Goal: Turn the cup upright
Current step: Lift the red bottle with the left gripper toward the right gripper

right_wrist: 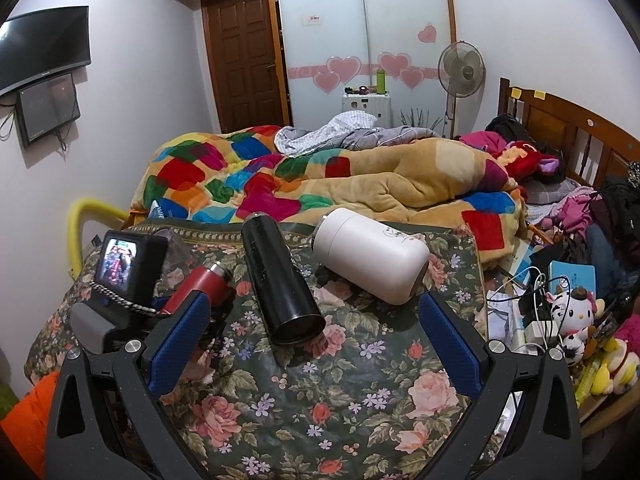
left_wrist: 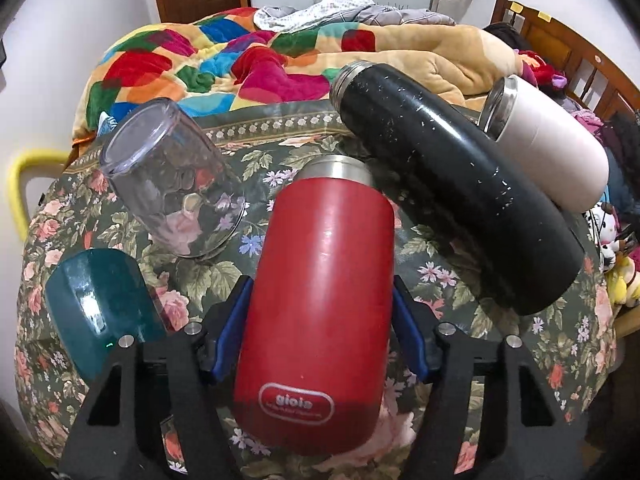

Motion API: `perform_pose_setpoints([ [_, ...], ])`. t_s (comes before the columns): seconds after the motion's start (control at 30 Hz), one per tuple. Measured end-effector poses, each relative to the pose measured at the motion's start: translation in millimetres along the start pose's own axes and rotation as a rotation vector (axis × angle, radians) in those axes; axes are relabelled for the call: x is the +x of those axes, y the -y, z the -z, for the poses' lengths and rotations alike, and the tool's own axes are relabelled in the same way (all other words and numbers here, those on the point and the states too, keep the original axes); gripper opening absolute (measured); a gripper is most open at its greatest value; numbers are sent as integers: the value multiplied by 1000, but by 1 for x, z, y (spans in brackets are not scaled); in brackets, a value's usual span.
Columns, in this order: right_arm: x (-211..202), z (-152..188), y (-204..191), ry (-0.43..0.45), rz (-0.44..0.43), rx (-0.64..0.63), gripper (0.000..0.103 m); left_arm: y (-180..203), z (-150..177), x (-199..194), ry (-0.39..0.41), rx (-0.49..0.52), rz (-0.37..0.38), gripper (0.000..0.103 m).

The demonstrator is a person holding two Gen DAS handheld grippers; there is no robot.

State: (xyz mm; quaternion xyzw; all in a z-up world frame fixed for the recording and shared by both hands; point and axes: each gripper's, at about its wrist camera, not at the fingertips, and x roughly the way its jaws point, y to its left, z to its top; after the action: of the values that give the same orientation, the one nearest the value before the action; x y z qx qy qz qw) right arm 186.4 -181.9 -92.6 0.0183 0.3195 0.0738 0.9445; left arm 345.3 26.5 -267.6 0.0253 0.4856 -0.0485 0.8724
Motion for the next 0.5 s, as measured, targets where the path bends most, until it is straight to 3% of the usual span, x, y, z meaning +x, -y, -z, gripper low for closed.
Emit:
perform_pose_setpoints([
  [0.23,-5,2,2,-2,2,-3,103,6,7,-14,30,19,-22,63],
  [0.5,-26,1,7,33,2,5,103,18,21,-77,102,34,7,63],
])
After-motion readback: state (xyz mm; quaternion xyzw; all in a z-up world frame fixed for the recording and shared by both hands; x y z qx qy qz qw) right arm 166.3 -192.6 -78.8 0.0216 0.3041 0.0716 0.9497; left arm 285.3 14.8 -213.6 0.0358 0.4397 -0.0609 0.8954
